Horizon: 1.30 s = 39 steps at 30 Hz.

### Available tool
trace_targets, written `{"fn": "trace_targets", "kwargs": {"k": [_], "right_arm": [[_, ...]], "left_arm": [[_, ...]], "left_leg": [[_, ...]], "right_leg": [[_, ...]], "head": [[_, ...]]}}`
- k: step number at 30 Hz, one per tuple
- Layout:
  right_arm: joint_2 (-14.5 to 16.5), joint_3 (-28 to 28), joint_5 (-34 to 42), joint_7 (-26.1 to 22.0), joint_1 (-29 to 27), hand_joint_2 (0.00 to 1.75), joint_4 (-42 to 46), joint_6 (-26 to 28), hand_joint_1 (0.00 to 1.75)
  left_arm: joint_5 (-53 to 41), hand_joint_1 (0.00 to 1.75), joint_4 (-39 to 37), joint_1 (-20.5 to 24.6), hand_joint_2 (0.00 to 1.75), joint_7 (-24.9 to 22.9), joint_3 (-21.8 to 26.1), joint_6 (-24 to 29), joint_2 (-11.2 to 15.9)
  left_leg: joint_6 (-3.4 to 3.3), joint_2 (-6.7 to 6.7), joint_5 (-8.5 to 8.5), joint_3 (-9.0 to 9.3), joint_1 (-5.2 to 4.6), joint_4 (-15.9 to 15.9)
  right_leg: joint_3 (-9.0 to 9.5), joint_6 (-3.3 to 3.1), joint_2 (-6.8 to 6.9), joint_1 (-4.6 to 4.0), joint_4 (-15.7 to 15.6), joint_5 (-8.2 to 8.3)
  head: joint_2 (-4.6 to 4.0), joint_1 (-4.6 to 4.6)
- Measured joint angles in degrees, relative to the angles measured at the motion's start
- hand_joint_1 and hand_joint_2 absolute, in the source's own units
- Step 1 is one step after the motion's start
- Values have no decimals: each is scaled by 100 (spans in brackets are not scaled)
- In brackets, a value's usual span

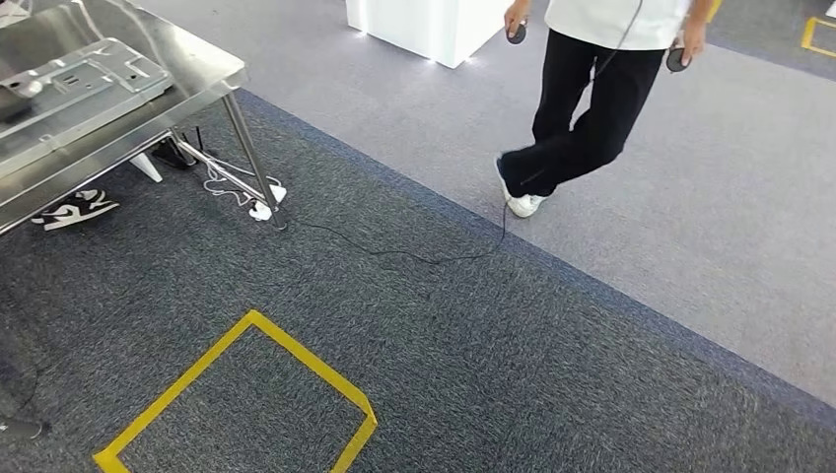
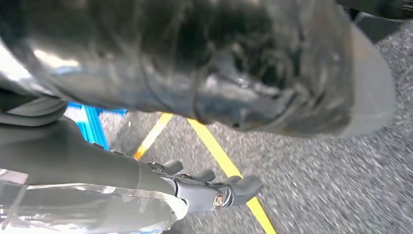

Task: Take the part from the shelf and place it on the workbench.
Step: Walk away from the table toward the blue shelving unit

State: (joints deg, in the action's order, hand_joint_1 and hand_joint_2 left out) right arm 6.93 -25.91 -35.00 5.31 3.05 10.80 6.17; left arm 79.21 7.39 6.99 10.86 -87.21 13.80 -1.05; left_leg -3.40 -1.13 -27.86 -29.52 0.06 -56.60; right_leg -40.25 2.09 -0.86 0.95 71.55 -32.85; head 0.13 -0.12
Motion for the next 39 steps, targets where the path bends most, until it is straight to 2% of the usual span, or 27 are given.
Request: {"fn": "trace_targets", "kwargs": {"k": [1,2,3,5,7,9,10,12,14,15,16,17,18,19,21,23,25,27,28,30,31,32,33,35,37,38,39], "right_arm": [[0,-1,-10,8,-4,0,0,0,0],[-1,-1,-12,12,-10,0,0,-1,0],[-2,-1,-13,14,-16,0,0,-1,0],[-7,-1,-13,19,-13,0,1,-1,0],[-10,-1,-14,25,0,0,1,-1,0],[-11,-1,-15,27,-6,0,1,-1,0],[-11,-1,-20,28,-14,0,0,-1,0],[-11,-1,-45,33,-17,0,0,0,0],[-11,-3,-55,45,-8,0,0,16,0],[-11,-12,-37,48,-6,0,0,31,0],[-11,-29,-14,46,-10,0,0,45,0],[-11,-50,10,42,-14,0,0,58,0],[-11,-70,28,42,-19,0,0,70,0],[-11,-85,40,47,-20,0,0,79,0],[-11,-116,56,60,-11,0,0,92,0],[-11,-159,57,47,1,0,0,101,0],[-11,-192,9,-36,-9,0,0,126,0],[-12,-205,-67,-235,-17,0,0,149,0],[-12,-207,-106,-350,-11,0,0,154,0],[-5,-201,-227,-451,8,0,0,151,0],[2,-190,-294,-391,14,0,0,139,0],[10,-179,-348,-268,14,0,-1,120,0],[18,-169,-371,-115,8,0,-2,94,0],[25,-164,-339,131,-6,0,-5,37,0],[31,-166,-292,226,-5,0,-8,-3,0],[38,-168,-279,237,-3,0,-8,-15,0],[44,-173,-274,232,-6,0,-8,-21,0]], "left_arm": [[10,0,-1,-12,0,0,9,7,5],[20,0,0,-17,0,0,17,13,8],[28,0,1,-16,0,0,26,15,9],[37,0,2,-10,0,1,42,18,9],[37,0,1,-7,0,2,50,21,11],[41,0,0,5,0,3,56,25,12],[48,0,0,13,0,3,60,29,13],[105,0,0,16,0,27,85,46,16],[248,0,-1,-8,0,67,147,60,18],[347,0,0,-24,0,68,198,61,17],[435,0,0,-37,0,48,255,65,17],[501,0,0,-44,0,7,313,73,19],[537,0,0,-49,0,-41,361,84,22],[541,0,0,-50,0,-80,393,96,30],[522,0,-1,-55,0,-102,425,114,45],[488,0,-1,-42,0,-45,435,122,58],[426,0,-1,-19,0,-3,437,124,66],[309,0,-1,-3,0,-72,421,114,69],[251,0,-1,2,0,-117,405,105,70],[182,0,-1,0,0,-116,375,65,74],[163,0,-1,0,0,-58,364,40,74],[143,0,-1,9,0,15,354,14,71],[124,0,0,28,0,87,340,-8,66],[98,0,1,79,0,166,304,-24,49],[108,0,1,109,0,171,281,-23,37],[121,0,0,112,0,145,278,-21,35],[137,0,0,113,0,87,275,-22,35]], "left_leg": [[-3,-83,-3,-10,-12,-5],[-3,-162,-5,-16,-20,-8],[0,-231,-8,-15,-26,-9],[23,-354,-28,1,-47,-22],[68,-455,-61,19,-72,-43],[121,-555,-81,46,-82,-46],[154,-541,-103,53,-73,-62],[223,-301,-293,-30,-48,-296],[272,-6,-680,-321,-9,-954],[286,43,-845,-496,5,-1336],[298,61,-917,-622,19,-1608],[306,67,-866,-658,33,-1674],[313,80,-701,-586,51,-1506],[319,129,-469,-426,74,-1149],[321,385,-173,-124,110,-452],[289,535,-140,-49,97,-223],[203,420,-96,-50,74,-193],[99,277,-35,-45,75,-133],[59,198,-12,-52,74,-109],[25,28,-3,-78,33,-108],[18,-62,-5,-89,14,-113],[13,-145,-8,-96,-1,-118],[12,-215,-12,-97,-9,-123],[22,-328,-29,-88,-20,-141],[62,-429,-59,-77,-41,-156],[88,-479,-71,-66,-48,-157],[116,-533,-77,-48,-52,-148]], "right_leg": [[-87,4,35,1,211,-60],[-59,3,61,0,206,-9],[93,-6,99,-3,-34,135],[569,-59,308,-35,-839,449],[824,-122,453,-77,-1319,574],[818,-167,372,-87,-1373,587],[817,-192,317,-71,-1389,602],[817,-251,206,-30,-1430,647],[798,-286,90,-18,-1438,674],[784,-290,23,-20,-1432,680],[775,-290,-51,-21,-1424,684],[769,-287,-126,-20,-1411,685],[767,-281,-208,-17,-1395,686],[764,-268,-287,-12,-1375,682],[730,-212,-428,-6,-1321,677],[671,-125,-536,-2,-1293,696],[629,-38,-618,19,-1301,729],[531,1,-436,18,-1132,611],[413,4,-274,9,-883,450],[69,14,-23,-12,-147,61],[-63,21,23,-11,161,-52],[-103,21,48,-11,291,-61],[-21,14,74,-13,188,37],[416,-33,250,-33,-564,363],[748,-97,435,-81,-1179,543],[793,-123,462,-105,-1289,552],[787,-142,403,-119,-1297,565]], "head": [[0,1],[0,0],[0,1],[0,1],[0,-1],[0,-2],[0,-1],[0,-3],[0,-6],[0,-6],[0,-7],[0,-7],[0,-7],[0,-7],[0,-6],[0,-5],[0,-4],[0,0],[0,4],[0,9],[0,9],[0,8],[0,9],[0,9],[0,8],[0,7],[0,7]]}}
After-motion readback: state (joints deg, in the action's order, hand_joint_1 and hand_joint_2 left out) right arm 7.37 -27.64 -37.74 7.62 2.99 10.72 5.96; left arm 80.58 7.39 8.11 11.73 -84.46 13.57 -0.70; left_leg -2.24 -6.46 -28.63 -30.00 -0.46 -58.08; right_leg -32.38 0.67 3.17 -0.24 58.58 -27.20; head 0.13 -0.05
